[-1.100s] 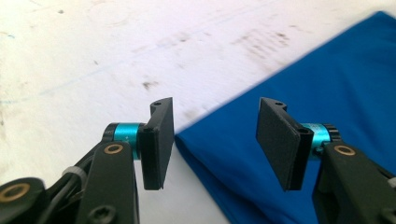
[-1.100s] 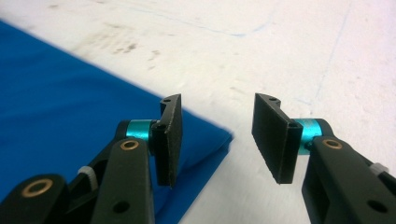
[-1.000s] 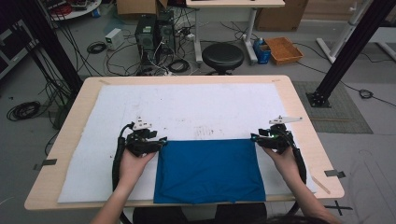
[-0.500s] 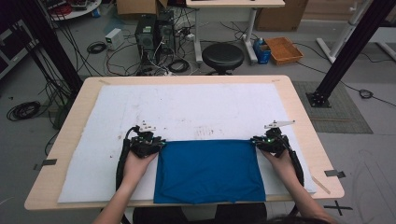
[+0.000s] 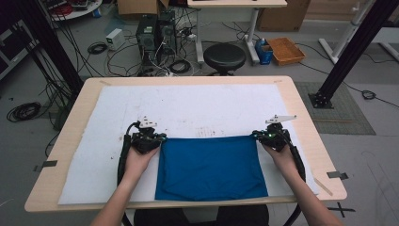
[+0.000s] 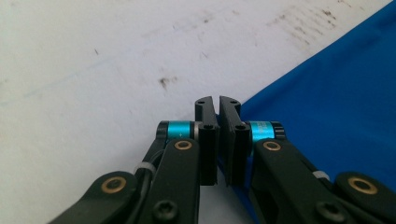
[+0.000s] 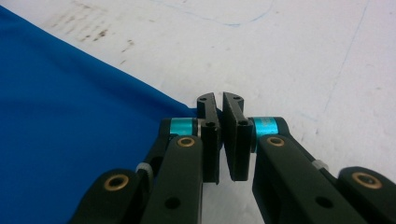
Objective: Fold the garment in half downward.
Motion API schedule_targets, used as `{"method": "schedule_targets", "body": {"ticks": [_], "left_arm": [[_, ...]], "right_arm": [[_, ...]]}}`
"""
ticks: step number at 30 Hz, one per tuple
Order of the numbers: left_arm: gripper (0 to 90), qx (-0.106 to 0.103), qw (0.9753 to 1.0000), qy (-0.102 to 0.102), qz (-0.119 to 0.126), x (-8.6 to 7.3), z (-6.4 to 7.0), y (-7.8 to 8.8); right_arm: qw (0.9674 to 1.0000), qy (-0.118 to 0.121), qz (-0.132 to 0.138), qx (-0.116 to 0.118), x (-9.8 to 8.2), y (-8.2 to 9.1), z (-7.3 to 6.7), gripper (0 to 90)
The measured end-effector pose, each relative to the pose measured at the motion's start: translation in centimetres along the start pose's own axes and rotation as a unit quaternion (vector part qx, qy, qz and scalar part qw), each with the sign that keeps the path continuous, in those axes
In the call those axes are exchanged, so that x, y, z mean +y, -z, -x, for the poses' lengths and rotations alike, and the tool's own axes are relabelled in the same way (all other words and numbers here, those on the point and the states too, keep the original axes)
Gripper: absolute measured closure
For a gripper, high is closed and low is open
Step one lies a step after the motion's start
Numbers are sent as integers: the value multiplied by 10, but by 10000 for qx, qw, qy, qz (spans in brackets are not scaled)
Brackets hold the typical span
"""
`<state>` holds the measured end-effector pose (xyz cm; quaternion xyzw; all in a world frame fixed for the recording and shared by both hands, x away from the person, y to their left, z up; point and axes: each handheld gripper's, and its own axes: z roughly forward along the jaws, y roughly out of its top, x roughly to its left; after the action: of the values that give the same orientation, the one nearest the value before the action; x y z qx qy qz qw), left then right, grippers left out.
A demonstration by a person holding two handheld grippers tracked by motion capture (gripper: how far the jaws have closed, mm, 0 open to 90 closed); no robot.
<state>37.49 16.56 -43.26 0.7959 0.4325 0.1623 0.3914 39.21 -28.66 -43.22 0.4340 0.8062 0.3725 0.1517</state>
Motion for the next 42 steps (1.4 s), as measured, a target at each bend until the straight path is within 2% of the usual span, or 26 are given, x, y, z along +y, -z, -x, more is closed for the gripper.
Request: {"method": "schedule_targets", "body": {"ticks": [5,11,15,21,25,28,31,33,35,37,39,42], "left_arm": [[860,116,9999,9,26,17,-12,-13],[860,209,9997,97,26,21,-21,-23],[860,222,9997,77,-20,20,-21,-25],[859,236,9997,39,13,21,-20,-25],[841,307,9995,37,64,21,-19,-25],[775,497,9987,-52,102,22,-17,-22],[665,579,9980,-48,251,24,-16,-15],[582,516,9979,-51,379,24,-14,-8],[538,490,9974,-116,510,24,-11,1],[509,430,9971,-172,598,22,-7,10],[455,459,9965,-215,657,17,-2,19],[419,428,9958,-296,750,7,7,34]], "right_arm": [[9999,-47,132,-55,13,-7,10,860],[9999,33,65,-114,22,-21,21,860],[9999,27,15,-131,21,-26,22,859],[9998,146,56,-149,22,-23,19,858],[9998,142,58,-160,23,-21,17,799],[9997,125,91,-183,23,-20,17,754],[9995,62,172,-239,23,-16,18,675],[9993,41,252,-260,23,-12,17,610],[9992,-22,329,-224,23,-6,16,573],[9990,35,390,-218,22,1,14,534],[9987,97,461,-210,21,8,12,499],[9980,198,574,-175,14,20,7,484]]}}
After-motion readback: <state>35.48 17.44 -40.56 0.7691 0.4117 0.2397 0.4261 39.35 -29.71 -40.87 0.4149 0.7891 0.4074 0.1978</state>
